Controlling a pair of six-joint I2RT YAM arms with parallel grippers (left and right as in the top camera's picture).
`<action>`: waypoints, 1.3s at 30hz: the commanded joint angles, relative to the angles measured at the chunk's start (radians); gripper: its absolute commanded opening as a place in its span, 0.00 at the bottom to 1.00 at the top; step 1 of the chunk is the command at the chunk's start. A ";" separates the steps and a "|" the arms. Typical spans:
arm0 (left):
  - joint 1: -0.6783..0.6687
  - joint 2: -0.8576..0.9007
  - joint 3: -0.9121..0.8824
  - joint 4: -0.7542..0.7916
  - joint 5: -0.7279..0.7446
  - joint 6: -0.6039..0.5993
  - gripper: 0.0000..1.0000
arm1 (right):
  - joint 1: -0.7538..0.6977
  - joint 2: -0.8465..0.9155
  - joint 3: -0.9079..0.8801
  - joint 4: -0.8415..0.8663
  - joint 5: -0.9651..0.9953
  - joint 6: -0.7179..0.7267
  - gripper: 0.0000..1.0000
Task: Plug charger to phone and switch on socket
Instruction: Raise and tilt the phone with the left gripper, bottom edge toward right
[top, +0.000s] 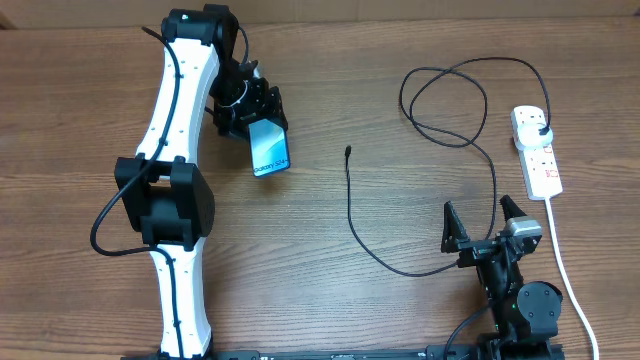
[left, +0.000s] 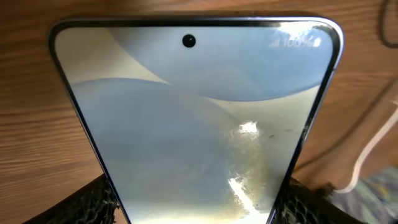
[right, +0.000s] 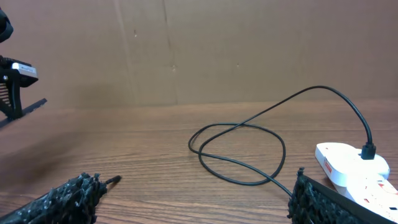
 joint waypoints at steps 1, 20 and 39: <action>-0.008 -0.002 0.031 -0.011 0.153 0.055 0.67 | 0.005 -0.012 -0.011 0.004 0.002 0.003 1.00; -0.008 -0.002 0.031 -0.041 0.557 0.023 0.54 | 0.005 -0.012 -0.011 0.005 0.002 0.003 1.00; -0.014 -0.002 0.030 -0.050 0.660 -0.211 0.16 | 0.005 -0.012 -0.011 0.005 0.002 0.003 1.00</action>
